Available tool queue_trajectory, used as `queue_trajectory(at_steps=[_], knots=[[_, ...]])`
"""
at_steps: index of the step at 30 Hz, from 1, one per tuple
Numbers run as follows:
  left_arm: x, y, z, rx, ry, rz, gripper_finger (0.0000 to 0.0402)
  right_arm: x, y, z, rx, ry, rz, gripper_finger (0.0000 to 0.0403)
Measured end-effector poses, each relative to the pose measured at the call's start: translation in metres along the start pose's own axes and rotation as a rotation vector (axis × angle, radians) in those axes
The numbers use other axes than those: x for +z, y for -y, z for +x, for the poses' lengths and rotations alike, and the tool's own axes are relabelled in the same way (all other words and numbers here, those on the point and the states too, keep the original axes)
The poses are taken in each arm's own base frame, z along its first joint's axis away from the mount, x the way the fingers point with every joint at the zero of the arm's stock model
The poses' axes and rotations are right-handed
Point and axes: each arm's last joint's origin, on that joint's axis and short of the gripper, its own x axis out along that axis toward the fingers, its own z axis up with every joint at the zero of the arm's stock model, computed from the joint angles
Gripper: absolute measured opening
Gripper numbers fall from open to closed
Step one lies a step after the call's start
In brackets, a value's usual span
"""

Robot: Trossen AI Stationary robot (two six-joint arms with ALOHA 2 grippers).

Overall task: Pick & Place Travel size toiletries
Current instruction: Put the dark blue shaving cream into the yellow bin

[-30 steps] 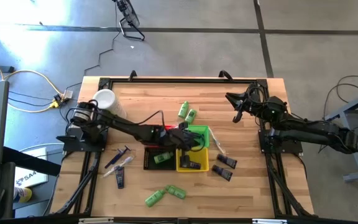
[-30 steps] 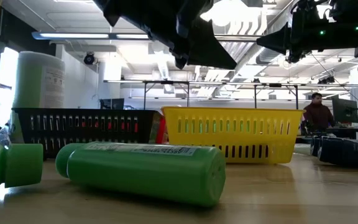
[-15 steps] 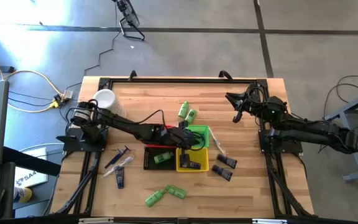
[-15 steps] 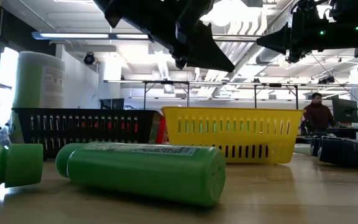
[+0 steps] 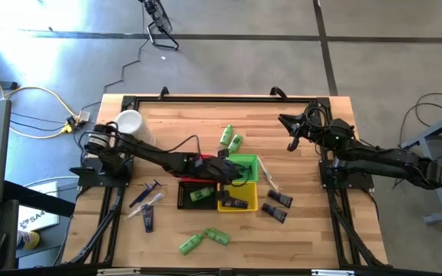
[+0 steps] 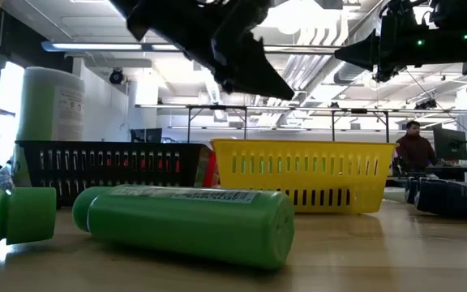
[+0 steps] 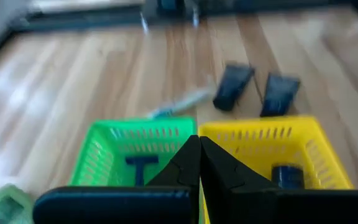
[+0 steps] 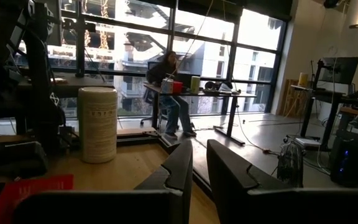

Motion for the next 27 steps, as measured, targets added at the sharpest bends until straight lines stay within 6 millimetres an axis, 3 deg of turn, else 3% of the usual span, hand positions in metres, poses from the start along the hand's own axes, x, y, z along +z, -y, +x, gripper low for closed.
queue_trajectory(at_steps=[13, 27], knots=[[-0.017, -0.014, -0.06, 0.017, 0.107, -0.009, 0.0, -0.001, 0.002, 0.0, -0.086, -0.019, 0.0, 0.004], [-0.01, -0.026, -0.11, 0.105, 0.044, 0.028, 0.0, -0.003, 0.003, 0.0, -0.102, -0.036, -0.004, 0.004]])
